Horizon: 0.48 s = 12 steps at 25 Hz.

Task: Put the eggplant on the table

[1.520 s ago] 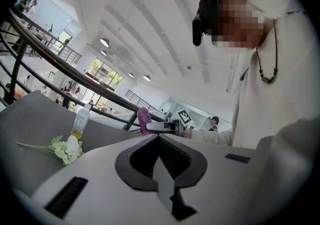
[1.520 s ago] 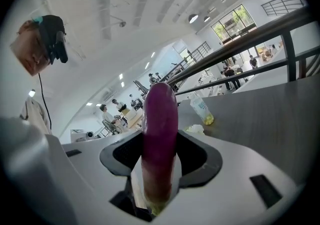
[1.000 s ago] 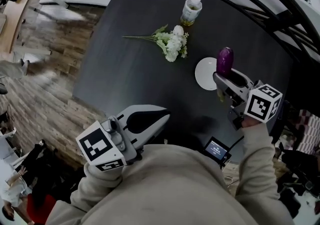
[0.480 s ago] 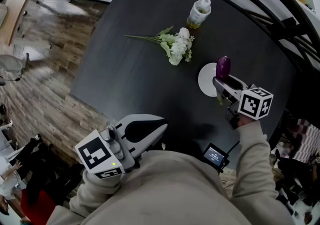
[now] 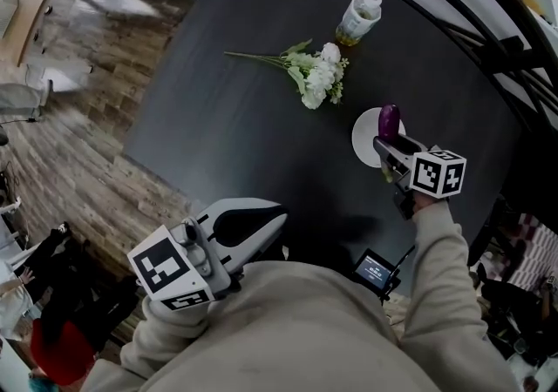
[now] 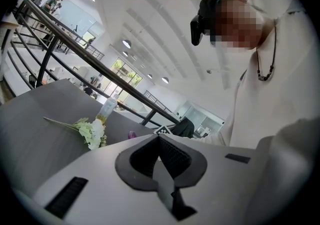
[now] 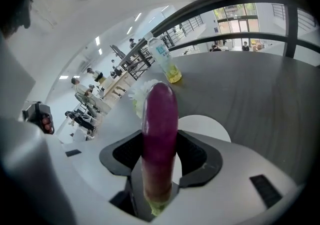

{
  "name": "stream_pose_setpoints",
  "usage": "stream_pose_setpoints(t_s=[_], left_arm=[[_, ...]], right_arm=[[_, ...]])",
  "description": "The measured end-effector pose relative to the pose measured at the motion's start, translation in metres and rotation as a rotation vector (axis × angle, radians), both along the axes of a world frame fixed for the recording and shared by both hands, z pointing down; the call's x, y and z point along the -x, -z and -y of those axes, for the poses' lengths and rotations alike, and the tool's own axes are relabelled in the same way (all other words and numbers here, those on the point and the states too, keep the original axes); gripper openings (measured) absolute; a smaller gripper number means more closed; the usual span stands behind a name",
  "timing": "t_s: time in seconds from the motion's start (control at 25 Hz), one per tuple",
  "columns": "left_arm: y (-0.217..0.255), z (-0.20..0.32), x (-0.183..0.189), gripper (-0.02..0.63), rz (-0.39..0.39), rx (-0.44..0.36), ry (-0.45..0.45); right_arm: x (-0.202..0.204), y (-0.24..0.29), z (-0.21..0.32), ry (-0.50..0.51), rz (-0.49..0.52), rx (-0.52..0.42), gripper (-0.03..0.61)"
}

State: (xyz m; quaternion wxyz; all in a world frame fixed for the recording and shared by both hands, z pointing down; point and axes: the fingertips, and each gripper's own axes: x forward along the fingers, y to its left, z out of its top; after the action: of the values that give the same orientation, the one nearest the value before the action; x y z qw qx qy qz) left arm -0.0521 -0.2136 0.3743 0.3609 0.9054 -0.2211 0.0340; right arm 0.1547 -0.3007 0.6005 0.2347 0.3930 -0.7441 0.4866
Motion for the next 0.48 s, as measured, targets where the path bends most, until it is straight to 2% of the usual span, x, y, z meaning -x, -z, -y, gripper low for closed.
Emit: stream_pose_setpoints(t_s=[0.48], left_arm=[[-0.012,-0.013,0.004,0.006,-0.001,0.032,0.027]], right_arm=[[-0.008,-0.033,-0.003,0.011,-0.086,0.041,0.221]])
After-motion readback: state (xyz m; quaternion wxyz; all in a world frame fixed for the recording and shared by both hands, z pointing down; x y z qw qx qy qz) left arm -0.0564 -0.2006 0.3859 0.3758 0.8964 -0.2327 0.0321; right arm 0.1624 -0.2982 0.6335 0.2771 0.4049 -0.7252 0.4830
